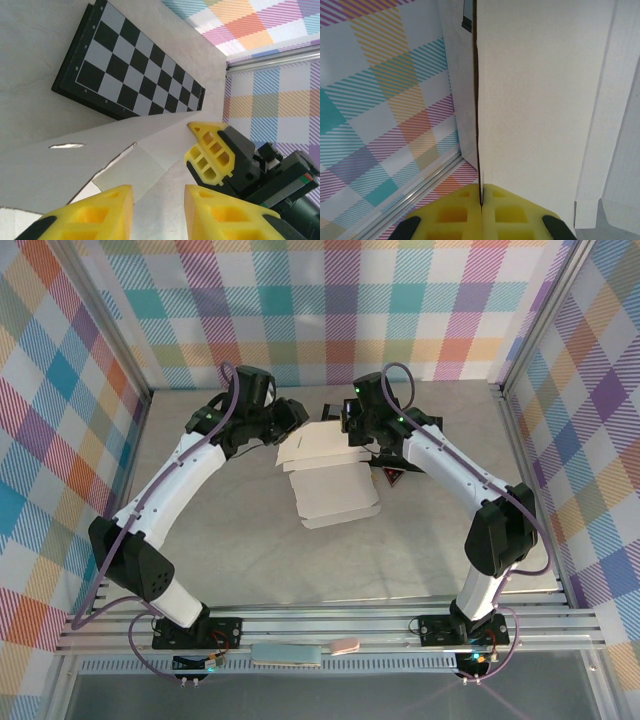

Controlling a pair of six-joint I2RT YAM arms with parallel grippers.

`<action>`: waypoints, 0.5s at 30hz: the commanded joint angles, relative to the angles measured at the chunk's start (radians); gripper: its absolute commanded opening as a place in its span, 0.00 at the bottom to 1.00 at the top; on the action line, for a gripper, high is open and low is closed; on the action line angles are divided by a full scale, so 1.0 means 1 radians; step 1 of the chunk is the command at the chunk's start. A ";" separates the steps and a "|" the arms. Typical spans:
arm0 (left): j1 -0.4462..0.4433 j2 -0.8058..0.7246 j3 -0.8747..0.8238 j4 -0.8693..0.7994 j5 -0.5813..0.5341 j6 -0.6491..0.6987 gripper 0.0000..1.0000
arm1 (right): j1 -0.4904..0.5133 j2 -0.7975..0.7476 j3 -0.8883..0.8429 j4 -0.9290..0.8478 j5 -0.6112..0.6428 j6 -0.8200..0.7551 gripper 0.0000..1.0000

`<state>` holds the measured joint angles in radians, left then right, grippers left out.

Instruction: Fold the paper box

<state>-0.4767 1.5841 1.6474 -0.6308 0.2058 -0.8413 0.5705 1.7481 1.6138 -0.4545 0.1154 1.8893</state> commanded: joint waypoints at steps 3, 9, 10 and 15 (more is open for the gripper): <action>-0.008 -0.028 0.093 -0.040 -0.060 0.036 0.33 | 0.000 -0.033 0.015 -0.008 0.013 0.011 0.00; -0.012 0.018 0.080 -0.059 -0.020 0.023 0.33 | -0.002 -0.030 0.021 -0.006 0.013 0.012 0.00; -0.014 0.023 0.078 -0.058 -0.019 0.021 0.33 | -0.001 -0.031 0.020 -0.004 0.011 0.011 0.00; -0.031 0.051 0.086 -0.042 -0.001 0.019 0.33 | -0.002 -0.033 0.016 -0.004 0.010 0.013 0.00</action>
<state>-0.4831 1.6192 1.7214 -0.6609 0.1745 -0.8223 0.5705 1.7473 1.6138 -0.4541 0.1165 1.8893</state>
